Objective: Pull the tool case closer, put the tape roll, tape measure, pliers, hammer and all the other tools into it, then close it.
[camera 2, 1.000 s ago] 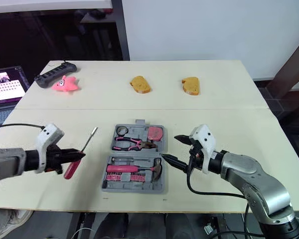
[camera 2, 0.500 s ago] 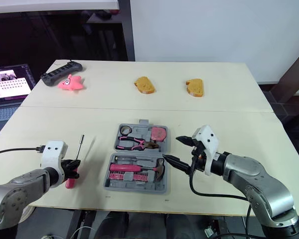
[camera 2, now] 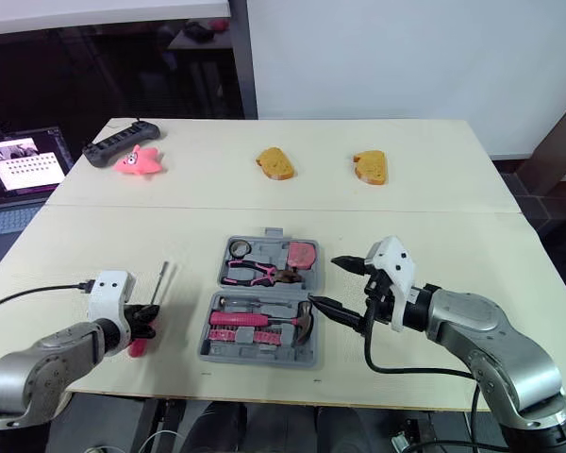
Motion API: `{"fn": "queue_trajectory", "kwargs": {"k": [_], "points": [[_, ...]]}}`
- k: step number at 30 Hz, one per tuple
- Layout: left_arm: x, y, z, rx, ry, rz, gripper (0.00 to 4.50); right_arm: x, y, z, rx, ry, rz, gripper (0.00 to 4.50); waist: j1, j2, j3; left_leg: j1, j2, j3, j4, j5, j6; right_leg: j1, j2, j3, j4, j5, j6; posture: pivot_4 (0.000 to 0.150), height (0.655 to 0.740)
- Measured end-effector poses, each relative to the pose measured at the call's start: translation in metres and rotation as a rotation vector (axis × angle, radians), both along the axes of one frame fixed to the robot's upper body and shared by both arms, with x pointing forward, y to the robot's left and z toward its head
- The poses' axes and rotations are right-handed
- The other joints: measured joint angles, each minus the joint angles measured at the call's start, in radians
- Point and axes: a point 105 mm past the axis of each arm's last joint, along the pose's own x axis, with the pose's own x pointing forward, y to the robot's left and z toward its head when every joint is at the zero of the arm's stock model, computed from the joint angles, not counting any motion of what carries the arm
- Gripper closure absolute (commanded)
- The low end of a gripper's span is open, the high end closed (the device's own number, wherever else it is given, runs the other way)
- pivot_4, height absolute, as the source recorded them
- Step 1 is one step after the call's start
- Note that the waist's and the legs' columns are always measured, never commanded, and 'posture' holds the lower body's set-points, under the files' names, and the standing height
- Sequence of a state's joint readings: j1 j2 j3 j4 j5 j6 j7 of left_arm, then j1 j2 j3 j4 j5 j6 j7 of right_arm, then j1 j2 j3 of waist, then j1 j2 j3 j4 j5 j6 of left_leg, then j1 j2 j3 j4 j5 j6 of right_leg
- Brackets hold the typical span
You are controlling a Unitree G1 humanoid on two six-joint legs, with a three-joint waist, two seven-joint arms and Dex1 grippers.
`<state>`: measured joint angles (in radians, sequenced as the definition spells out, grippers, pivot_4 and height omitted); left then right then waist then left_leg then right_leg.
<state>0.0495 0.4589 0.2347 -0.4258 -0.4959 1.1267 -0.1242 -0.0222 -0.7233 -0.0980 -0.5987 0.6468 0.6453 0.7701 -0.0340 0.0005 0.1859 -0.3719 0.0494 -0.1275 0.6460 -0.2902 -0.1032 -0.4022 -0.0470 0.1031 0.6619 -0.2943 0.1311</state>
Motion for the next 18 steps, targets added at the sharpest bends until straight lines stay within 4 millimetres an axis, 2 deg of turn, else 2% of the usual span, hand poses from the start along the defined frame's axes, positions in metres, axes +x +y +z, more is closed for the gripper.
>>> {"fn": "queue_trajectory", "kwargs": {"k": [3, 4, 7, 14, 18], "points": [[0.001, -0.006, 0.002, -0.013, -0.016, -0.030, 0.16, 0.000, 0.001, 0.003, -0.002, -0.013, 0.023, 0.00, -0.001, 0.000, 0.000, 0.000, 0.000, 0.000, 0.000, 0.000, 0.000, 0.000, 0.000, 0.000, 0.000, 0.000, 0.000, 0.150, 0.7400], [0.000, -0.008, 0.002, -0.020, -0.023, -0.036, 0.07, 0.000, 0.002, 0.004, -0.003, -0.019, 0.028, 0.00, -0.002, 0.000, 0.000, 0.000, 0.000, 0.000, 0.000, 0.000, 0.000, 0.000, 0.000, 0.000, 0.000, 0.000, 0.000, 0.150, 0.7400], [-0.004, -0.008, 0.004, -0.019, -0.031, -0.046, 0.07, 0.000, 0.001, 0.005, -0.012, -0.024, 0.045, 0.00, -0.006, -0.001, 0.001, 0.000, 0.000, 0.000, 0.000, 0.000, 0.000, 0.000, 0.000, 0.000, 0.000, 0.000, 0.000, 0.150, 0.7400], [-0.019, 0.001, 0.049, 0.023, -0.193, -0.059, 0.07, -0.002, 0.001, 0.005, -0.028, -0.019, 0.070, 0.00, -0.008, -0.007, 0.004, -0.001, 0.000, 0.000, 0.000, 0.000, 0.000, -0.001, 0.000, 0.000, -0.001, 0.000, 0.000, 0.150, 0.7400], [-0.019, 0.005, 0.056, 0.012, -0.212, -0.019, 0.07, -0.002, 0.002, 0.005, -0.028, -0.019, 0.076, 0.00, -0.005, -0.008, 0.004, -0.001, 0.000, 0.000, 0.000, 0.000, 0.000, -0.001, 0.000, 0.000, -0.001, -0.001, -0.003, 0.150, 0.7400]]}}
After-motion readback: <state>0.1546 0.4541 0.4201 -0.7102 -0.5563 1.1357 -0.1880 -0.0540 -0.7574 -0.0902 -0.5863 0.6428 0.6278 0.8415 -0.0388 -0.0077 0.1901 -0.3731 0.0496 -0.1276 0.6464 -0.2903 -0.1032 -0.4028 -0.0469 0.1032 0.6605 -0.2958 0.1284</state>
